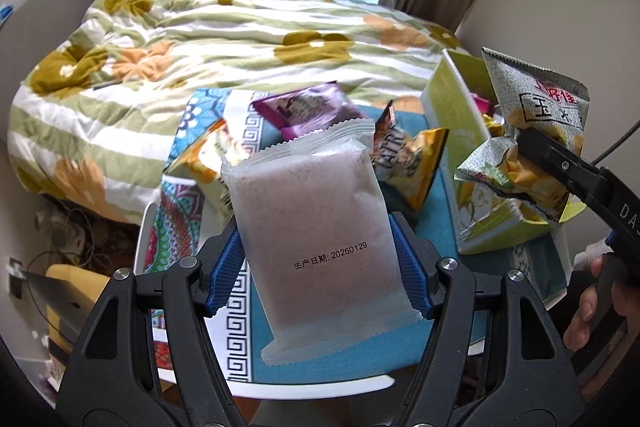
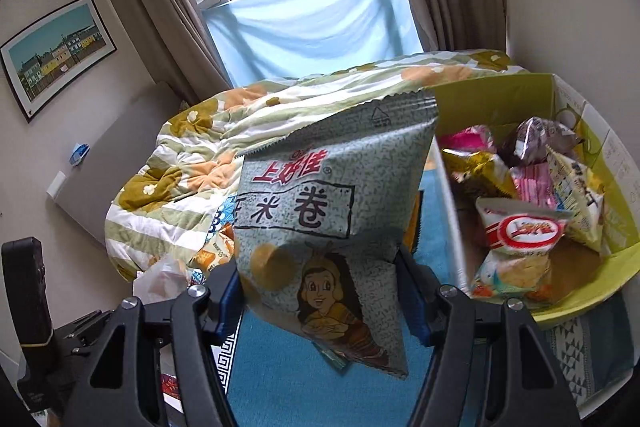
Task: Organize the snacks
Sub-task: 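Lower both held packs into the box and open both tools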
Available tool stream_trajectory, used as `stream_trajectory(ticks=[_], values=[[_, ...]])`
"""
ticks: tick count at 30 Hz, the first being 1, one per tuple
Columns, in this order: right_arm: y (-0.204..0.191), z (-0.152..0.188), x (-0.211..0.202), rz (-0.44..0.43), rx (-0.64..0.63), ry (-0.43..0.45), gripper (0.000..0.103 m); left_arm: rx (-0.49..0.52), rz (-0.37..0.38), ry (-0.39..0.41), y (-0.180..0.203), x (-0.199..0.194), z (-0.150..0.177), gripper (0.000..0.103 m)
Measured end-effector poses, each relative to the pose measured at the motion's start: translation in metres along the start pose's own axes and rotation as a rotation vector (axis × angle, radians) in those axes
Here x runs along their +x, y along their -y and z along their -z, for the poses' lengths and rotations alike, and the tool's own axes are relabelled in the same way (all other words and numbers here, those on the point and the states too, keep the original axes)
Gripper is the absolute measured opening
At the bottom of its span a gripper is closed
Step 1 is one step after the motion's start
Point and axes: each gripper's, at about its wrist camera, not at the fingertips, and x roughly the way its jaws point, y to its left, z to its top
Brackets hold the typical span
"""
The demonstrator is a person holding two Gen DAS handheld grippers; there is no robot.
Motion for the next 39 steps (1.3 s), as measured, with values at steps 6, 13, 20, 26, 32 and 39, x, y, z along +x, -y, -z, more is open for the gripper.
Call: stream_trajectory(ticks=[6,13,20,26,32,39], values=[[0.059,-0.026,-0.041,0.040,0.017,0.031,0.061,0.068,0.073,0.060,0.087,-0.008,-0.032,0.065],[0.142,-0.049,-0.083,0.120,0.053,0.060,0.061,0.149,0.170,0.052,0.201,0.019,-0.044,0.065],[0.213,-0.061,-0.099,0.155,0.080,0.050,0.061,0.184,0.202,-0.029,0.288,0.072,-0.035,0.065],[0.248,-0.064,-0.096,0.151,0.079,0.018,0.061,0.173,0.187,-0.110,0.322,0.108,-0.022,0.066],[0.263,-0.066,-0.086,0.121,0.082,-0.014,0.061,0.224,0.050,-0.088,0.326,0.107,-0.017,0.102],[0.259,-0.070,-0.062,0.054,0.046,-0.071,0.061,0.161,0.016,-0.076,0.286,0.087,-0.019,0.102]])
